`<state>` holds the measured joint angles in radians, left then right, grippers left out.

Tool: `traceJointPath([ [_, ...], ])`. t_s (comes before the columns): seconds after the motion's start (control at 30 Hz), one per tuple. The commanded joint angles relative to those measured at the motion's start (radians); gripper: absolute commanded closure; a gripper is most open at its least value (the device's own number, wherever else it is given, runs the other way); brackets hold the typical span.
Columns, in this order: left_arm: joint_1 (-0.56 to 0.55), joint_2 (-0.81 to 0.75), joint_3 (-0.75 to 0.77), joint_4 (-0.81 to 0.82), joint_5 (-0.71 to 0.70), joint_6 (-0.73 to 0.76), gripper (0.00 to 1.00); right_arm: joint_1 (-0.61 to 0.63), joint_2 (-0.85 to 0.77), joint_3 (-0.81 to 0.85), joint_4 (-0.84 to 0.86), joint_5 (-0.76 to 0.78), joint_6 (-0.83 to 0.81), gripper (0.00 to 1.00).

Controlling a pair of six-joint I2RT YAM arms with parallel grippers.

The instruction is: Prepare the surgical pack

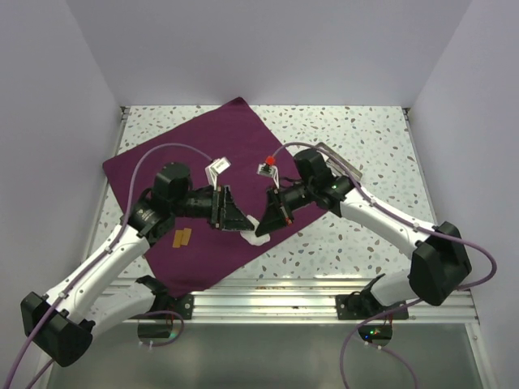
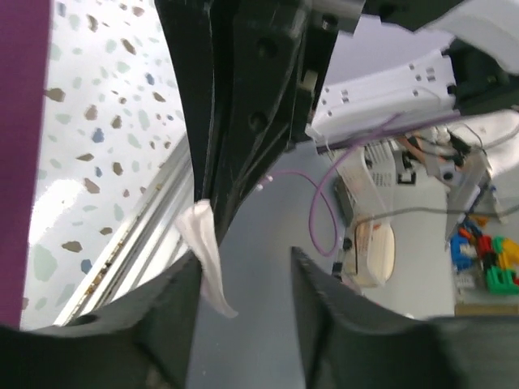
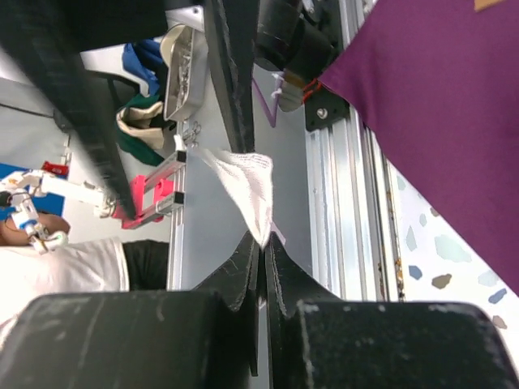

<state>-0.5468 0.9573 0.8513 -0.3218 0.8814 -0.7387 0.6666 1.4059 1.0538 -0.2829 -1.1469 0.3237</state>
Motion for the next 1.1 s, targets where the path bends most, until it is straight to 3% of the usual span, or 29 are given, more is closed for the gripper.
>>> traceJointPath([
  [0.0, 0.001, 0.024, 0.08, -0.103, -0.142, 0.058, 0.45, -0.002, 0.05, 0.029, -0.041, 0.033, -0.014, 1.0],
  [0.17, 0.062, 0.058, 0.166, -0.253, -0.372, 0.104, 0.35, -0.028, 0.09, 0.035, 0.019, 0.168, 0.057, 1.0],
  [0.3, 0.149, 0.087, 0.224, -0.436, -0.617, 0.125, 0.32, -0.167, 0.123, 0.032, 0.129, 0.282, 0.232, 1.0],
  [0.5, 0.153, 0.147, 0.203, -0.45, -0.694, 0.136, 0.32, -0.474, 0.217, -0.012, 0.339, 0.495, 0.529, 1.0],
  [0.67, 0.153, 0.182, 0.169, -0.404, -0.654, 0.142, 0.32, -0.64, 0.394, 0.087, 0.438, 0.532, 0.568, 1.0],
  [0.9, 0.159, 0.248, 0.173, -0.398, -0.653, 0.186, 0.32, -0.703, 0.538, 0.213, 0.423, 0.604, 0.571, 1.0],
  [1.07, 0.174, 0.287, 0.199, -0.413, -0.662, 0.228, 0.32, -0.714, 0.585, 0.206, 0.419, 0.665, 0.568, 1.0],
])
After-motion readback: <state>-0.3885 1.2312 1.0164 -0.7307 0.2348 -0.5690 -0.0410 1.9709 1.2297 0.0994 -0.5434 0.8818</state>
